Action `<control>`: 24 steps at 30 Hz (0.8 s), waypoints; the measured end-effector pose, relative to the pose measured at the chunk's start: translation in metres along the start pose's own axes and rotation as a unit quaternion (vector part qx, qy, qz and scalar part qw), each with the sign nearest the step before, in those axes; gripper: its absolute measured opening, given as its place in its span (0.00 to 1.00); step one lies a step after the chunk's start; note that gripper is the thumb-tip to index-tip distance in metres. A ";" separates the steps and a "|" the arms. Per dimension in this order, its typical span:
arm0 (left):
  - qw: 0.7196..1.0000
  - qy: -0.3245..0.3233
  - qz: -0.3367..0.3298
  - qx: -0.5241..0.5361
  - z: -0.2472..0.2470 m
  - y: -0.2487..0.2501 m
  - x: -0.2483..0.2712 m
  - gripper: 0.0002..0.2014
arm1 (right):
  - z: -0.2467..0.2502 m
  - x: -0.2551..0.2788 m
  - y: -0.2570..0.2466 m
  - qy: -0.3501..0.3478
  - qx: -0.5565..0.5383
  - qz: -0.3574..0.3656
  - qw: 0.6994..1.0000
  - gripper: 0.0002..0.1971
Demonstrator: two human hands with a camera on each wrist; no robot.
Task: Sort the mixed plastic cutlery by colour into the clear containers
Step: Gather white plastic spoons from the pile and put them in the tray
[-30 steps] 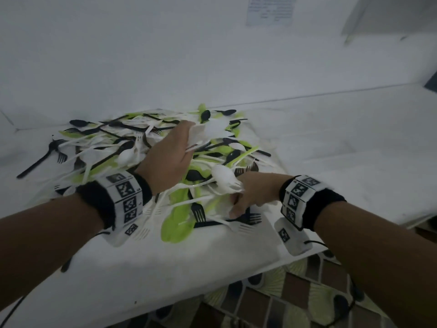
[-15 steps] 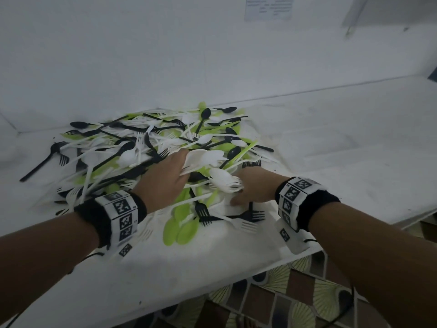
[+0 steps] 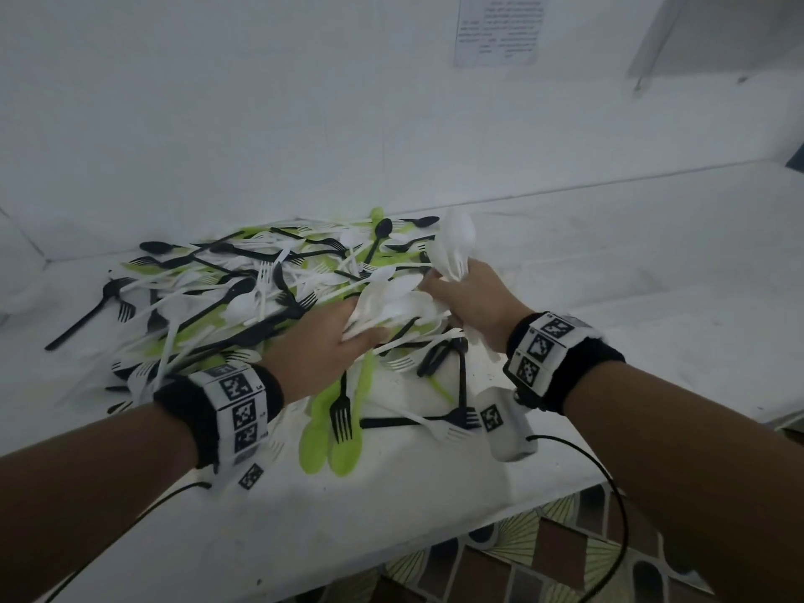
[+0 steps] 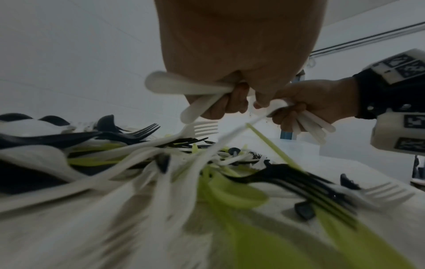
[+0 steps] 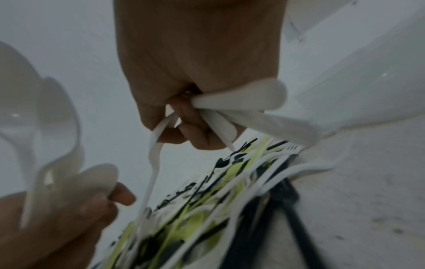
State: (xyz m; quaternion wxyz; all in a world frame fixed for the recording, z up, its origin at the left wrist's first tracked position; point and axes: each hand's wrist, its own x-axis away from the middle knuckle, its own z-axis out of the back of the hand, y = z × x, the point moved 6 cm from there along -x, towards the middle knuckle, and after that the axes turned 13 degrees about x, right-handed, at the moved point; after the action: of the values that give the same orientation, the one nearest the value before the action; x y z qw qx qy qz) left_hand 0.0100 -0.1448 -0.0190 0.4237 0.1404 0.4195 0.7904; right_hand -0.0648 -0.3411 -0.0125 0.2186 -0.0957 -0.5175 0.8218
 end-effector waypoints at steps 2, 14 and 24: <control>1.000 0.003 0.005 0.003 -0.004 0.005 -0.008 0.22 | 0.000 -0.001 -0.008 0.012 -0.047 -0.008 0.999 0.06; 0.989 0.091 -0.047 -0.106 -0.005 0.018 -0.035 0.21 | -0.002 -0.009 0.001 -0.035 -0.156 -0.129 0.979 0.08; 0.992 0.012 0.072 0.106 -0.018 0.017 -0.045 0.15 | 0.005 -0.013 0.012 -0.030 -0.286 -0.194 0.938 0.16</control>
State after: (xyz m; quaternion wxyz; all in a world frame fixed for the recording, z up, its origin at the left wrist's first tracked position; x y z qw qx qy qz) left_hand 0.0169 -0.1954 -0.0106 0.3438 0.2051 0.4950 0.7712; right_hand -0.0582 -0.3556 -0.0214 0.3212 -0.0276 -0.7454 0.5834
